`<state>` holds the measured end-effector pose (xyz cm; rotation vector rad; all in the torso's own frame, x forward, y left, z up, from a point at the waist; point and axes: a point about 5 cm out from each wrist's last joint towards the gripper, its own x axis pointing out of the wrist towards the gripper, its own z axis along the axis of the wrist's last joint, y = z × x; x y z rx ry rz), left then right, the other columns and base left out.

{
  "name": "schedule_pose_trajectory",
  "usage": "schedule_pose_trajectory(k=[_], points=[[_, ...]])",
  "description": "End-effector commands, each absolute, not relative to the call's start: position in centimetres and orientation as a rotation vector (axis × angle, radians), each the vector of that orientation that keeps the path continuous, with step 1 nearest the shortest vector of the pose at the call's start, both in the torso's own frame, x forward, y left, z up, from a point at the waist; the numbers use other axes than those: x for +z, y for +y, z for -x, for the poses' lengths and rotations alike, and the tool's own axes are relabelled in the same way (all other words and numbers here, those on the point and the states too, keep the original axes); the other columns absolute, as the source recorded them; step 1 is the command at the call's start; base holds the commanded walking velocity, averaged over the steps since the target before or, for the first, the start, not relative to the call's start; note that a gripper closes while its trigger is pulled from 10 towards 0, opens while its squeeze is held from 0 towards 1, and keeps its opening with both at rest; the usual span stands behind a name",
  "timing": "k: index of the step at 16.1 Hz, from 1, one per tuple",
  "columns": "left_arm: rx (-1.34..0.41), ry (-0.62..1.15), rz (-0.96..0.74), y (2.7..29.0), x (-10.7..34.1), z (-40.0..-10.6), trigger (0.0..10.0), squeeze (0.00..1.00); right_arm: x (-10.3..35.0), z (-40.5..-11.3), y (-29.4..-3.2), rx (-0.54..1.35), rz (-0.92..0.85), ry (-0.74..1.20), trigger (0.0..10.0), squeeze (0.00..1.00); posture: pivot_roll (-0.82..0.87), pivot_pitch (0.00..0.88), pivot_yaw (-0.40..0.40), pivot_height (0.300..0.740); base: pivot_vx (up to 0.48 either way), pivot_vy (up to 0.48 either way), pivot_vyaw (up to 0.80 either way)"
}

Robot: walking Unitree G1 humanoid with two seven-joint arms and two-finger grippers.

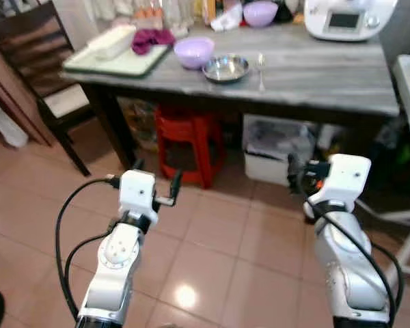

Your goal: Setting the table

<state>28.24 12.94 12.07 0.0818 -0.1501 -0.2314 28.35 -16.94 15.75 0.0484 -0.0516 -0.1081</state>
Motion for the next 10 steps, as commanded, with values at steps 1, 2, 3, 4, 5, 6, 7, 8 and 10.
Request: schedule_pose_trajectory(k=[1,2,3,4,5,6,7,8,10], points=[[-0.232,-0.157,-0.089,13.47,12.32,-28.43,10.0,0.0,15.78,-28.47,-16.63,-0.1,-0.055,-0.047,10.0,0.0,-0.2,0.125,0.068,0.74,0.0,0.0,-0.8],[-0.234,-0.155,-0.082,13.57,12.34,-28.46,10.0,0.0,15.72,-28.47,-16.55,-0.098,-0.056,-0.045,10.0,0.0,-0.2,0.125,0.068,0.74,0.0,-0.289,-0.8],[-0.236,-0.155,-0.079,13.56,12.36,-28.46,10.0,0.0,15.71,-28.48,-16.51,-0.096,-0.057,-0.045,10.0,0.0,-0.2,0.125,0.068,0.74,0.0,-0.319,-0.8],[-0.239,-0.155,-0.076,13.51,12.38,-28.46,10.0,0.0,15.72,-28.49,-16.5,-0.096,-0.058,-0.047,10.0,0.0,-0.2,0.125,0.068,0.74,0.0,-0.382,-0.8],[-0.245,-0.156,-0.067,13.38,12.43,-28.44,10.0,0.0,15.73,-28.48,-16.49,-0.095,-0.06,-0.049,10.0,0.0,-0.2,0.125,0.068,0.74,0.0,-0.386,0.0],[-0.247,-0.156,-0.065,13.34,12.45,-28.43,10.0,0.0,15.78,-28.48,-16.48,-0.094,-0.061,-0.051,10.0,0.0,-0.2,0.125,0.068,0.74,0.0,-0.382,0.0],[-0.249,-0.157,-0.062,13.29,12.47,-28.42,10.0,0.0,15.95,-28.54,-16.49,-0.094,-0.062,-0.06,10.0,0.0,-0.2,0.126,0.068,0.74,0.0,-0.39,0.0],[-0.25,-0.157,-0.061,13.26,12.45,-28.4,10.0,0.0,16.0,-28.55,-16.53,-0.094,-0.062,-0.063,10.0,0.0,-0.2,0.126,0.068,0.74,0.0,-0.394,0.0],[-0.255,-0.153,-0.057,13.2,12.35,-28.3,10.0,0.0,15.99,-28.51,-16.54,-0.094,-0.064,-0.062,10.0,0.0,-0.2,0.128,0.066,0.74,0.0,-0.401,0.0]])
